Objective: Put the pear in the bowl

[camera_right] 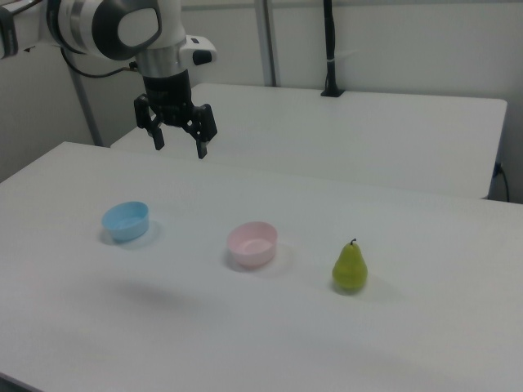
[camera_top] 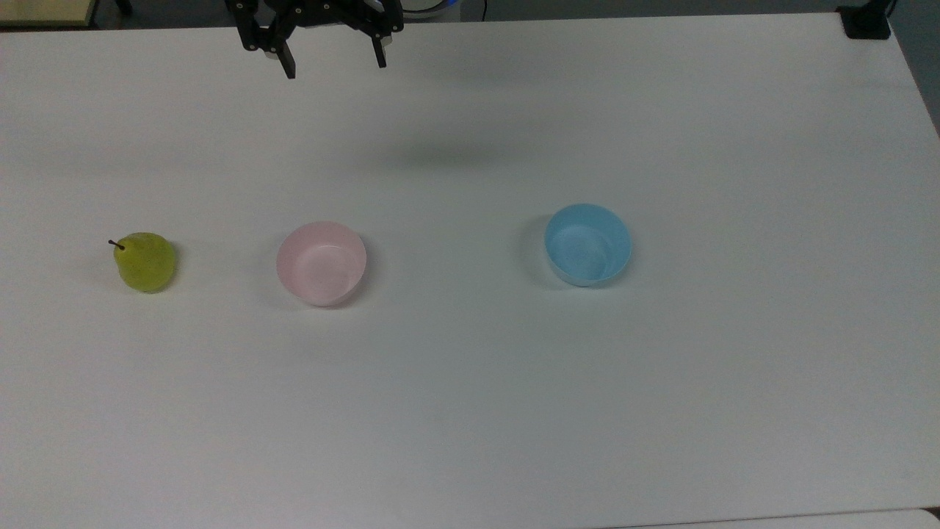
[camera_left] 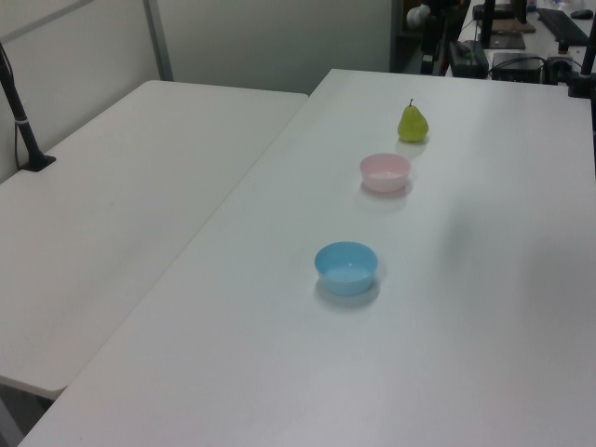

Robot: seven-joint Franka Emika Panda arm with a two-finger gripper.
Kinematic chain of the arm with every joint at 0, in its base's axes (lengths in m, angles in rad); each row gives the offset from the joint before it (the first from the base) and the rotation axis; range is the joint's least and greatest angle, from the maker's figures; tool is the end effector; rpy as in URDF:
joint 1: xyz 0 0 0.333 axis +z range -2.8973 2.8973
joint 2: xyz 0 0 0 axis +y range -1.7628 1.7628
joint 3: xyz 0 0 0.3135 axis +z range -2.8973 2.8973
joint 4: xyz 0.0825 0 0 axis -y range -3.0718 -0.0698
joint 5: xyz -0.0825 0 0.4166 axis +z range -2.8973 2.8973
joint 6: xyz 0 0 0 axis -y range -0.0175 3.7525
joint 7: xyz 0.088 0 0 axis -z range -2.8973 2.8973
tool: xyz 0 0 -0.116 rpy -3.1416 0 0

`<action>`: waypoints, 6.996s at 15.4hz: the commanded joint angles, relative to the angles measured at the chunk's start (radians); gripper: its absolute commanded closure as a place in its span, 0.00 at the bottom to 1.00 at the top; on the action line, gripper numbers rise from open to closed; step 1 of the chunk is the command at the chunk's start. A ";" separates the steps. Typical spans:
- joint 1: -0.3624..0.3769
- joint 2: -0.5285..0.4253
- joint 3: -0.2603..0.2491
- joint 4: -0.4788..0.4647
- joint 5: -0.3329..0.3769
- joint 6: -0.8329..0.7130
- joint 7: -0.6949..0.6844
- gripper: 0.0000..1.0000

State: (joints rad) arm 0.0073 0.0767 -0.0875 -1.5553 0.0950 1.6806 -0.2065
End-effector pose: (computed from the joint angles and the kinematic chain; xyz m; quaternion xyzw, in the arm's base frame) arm 0.6196 -0.0379 0.5851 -0.9970 -0.0592 -0.0305 0.0400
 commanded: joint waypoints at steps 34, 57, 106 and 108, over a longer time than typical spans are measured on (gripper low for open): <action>-0.069 0.125 -0.003 0.170 -0.054 -0.031 -0.183 0.00; -0.320 0.501 -0.014 0.248 -0.129 0.321 -0.427 0.00; -0.244 0.258 0.143 0.250 -0.115 0.025 -0.229 0.84; -0.216 0.233 0.143 0.219 -0.113 0.037 -0.196 0.83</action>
State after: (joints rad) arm -0.2524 0.3634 0.0572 -1.2849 -0.0233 1.7294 -0.4606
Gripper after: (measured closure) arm 0.458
